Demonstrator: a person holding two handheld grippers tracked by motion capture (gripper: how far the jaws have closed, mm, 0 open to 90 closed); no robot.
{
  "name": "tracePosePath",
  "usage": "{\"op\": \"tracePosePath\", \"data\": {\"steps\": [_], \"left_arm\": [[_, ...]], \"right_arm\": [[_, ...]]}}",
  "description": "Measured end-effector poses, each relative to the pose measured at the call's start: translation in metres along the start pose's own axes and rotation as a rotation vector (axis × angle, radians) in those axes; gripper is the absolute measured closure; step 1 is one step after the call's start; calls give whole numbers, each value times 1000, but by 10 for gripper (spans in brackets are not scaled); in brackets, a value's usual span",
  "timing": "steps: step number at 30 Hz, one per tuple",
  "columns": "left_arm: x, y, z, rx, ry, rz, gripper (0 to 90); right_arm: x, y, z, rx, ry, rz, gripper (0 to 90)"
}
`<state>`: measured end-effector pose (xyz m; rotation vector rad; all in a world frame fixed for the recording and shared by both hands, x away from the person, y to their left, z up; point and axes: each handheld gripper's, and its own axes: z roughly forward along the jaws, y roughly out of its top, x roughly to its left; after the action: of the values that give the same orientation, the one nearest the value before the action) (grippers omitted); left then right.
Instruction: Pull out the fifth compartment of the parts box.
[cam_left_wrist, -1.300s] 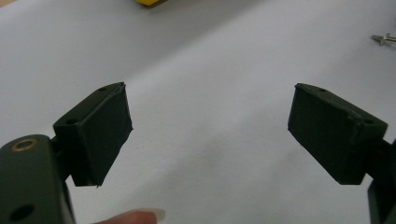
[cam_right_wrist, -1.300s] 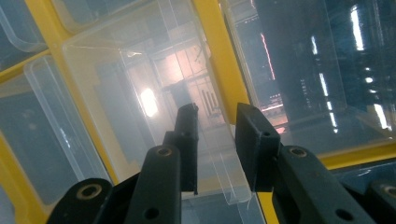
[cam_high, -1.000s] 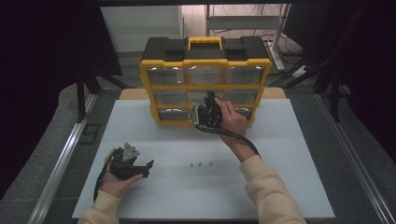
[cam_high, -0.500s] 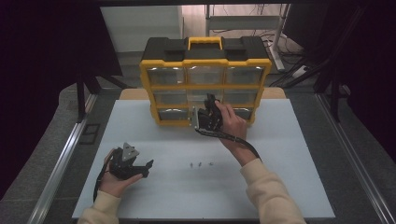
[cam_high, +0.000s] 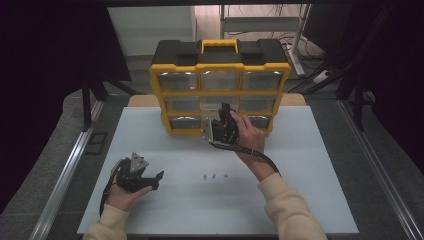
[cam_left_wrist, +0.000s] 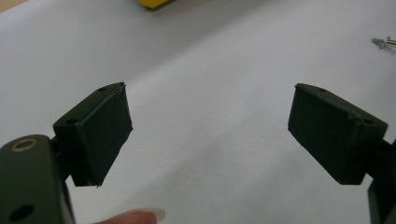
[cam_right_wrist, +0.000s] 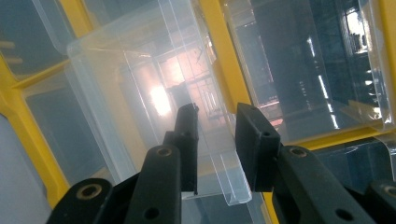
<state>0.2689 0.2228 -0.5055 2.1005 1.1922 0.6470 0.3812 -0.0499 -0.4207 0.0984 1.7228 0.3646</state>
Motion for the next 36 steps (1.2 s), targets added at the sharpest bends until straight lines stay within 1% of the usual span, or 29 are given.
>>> {"op": "tracePosePath", "data": {"steps": [3, 4, 7, 10, 11, 15, 16, 17, 23, 27, 29, 31, 36], "left_arm": [[0, 0, 0, -1, 1, 0, 139], [0, 0, 0, -2, 2, 1, 139], [0, 1, -1, -5, 3, 1, 139], [0, 1, -1, -3, 2, 4, 139], [0, 1, -1, -3, 2, 4, 139], [0, 1, -1, -5, 4, 0, 139], [0, 1, -1, -6, 4, 0, 139], [0, 1, -1, -6, 4, 0, 139], [0, 1, -1, -6, 3, 0, 139], [0, 1, -1, -6, 4, -1, 139], [0, 1, -1, -6, 6, 1, 139], [0, 1, -1, -5, 6, 3, 139], [-1, 1, -1, -6, 6, 3, 139]], "right_arm": [[1, 0, -1, -3, -1, 6, 705], [0, 0, -2, -2, 1, -3, 705], [1, 0, -4, -3, 1, -4, 705], [2, 0, -6, -11, -4, 5, 705], [2, -1, -8, -10, -2, 0, 705], [3, -1, -11, -9, -3, 2, 705], [3, -1, -11, -13, -5, 9, 705], [3, -1, -13, -12, -4, 2, 704], [6, -2, -18, -14, -6, 3, 703], [6, -2, -19, -14, -7, 0, 703], [7, -2, -20, -21, -12, 10, 703], [8, -2, -21, -20, -10, 1, 702], [8, -2, -23, -19, -10, 6, 701]]}}
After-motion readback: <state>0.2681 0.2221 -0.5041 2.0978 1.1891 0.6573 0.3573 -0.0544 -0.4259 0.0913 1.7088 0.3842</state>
